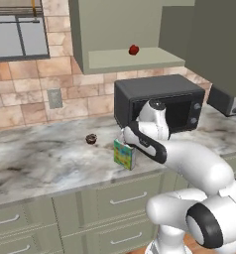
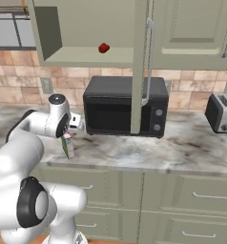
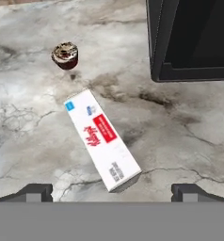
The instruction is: Pick the jam and cereal from the counter and place them in the cabinets closest to them.
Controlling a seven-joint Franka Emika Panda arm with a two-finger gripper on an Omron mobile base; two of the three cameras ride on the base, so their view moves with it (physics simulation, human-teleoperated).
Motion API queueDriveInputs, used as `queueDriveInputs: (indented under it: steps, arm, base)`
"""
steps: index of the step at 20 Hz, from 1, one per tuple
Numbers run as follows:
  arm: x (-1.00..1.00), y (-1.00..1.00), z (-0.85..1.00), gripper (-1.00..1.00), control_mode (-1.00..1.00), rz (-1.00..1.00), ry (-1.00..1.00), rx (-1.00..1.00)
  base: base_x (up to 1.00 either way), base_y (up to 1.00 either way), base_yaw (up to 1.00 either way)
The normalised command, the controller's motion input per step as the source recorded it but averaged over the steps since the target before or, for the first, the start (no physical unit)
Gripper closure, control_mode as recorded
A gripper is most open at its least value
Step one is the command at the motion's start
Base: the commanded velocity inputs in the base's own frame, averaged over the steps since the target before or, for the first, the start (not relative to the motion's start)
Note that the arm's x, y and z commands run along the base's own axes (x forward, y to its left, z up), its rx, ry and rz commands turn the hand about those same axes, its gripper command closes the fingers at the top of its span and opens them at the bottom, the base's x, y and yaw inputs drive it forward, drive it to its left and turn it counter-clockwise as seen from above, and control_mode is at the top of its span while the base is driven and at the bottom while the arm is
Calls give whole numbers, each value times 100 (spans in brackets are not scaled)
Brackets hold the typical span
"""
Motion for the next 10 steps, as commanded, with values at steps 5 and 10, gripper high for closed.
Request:
queueDriveInputs:
  steps: [5,10]
  arm:
    - [5,0,-9,-100,-100,7,-1,5]
    - [20,2,-9,-100,-100,7,0,0]
  base:
    - [0,0,0]
    - [0,0,0]
